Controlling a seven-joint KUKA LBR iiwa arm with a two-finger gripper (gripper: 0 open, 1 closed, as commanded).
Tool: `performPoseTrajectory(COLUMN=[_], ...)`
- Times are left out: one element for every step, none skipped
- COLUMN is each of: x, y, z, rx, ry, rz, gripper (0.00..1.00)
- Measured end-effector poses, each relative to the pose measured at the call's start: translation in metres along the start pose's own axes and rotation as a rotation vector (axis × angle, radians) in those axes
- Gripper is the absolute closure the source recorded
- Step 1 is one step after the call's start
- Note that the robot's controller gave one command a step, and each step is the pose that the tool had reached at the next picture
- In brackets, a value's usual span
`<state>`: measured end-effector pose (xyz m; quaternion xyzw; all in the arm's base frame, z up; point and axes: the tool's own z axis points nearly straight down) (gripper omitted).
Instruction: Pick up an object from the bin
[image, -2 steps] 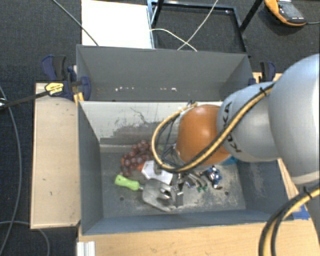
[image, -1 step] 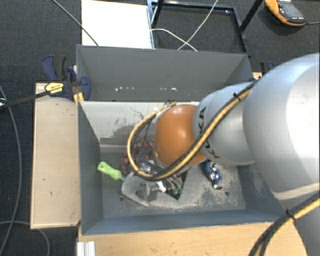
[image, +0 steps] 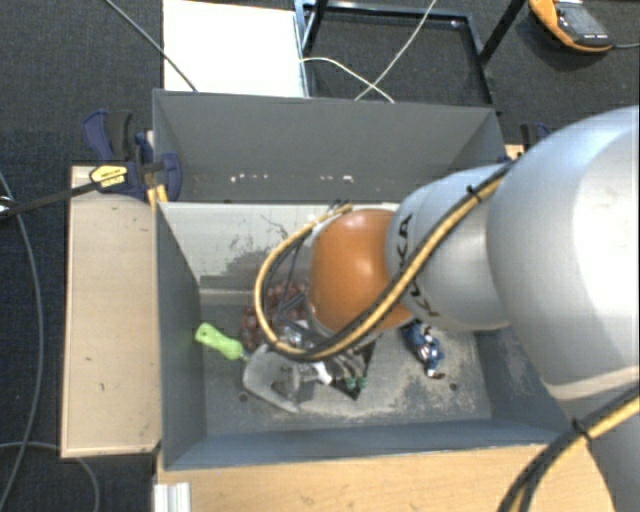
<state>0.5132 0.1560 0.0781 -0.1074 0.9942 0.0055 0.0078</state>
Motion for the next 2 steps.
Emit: performPoseTrajectory(x=[0.000, -0.001], y=[0.000, 0.000], z=[-0.017, -0.031], rx=[0.000, 0.000], ry=[0.001, -0.006], rz=[0.000, 0.001], gripper=[1.00, 1.00])
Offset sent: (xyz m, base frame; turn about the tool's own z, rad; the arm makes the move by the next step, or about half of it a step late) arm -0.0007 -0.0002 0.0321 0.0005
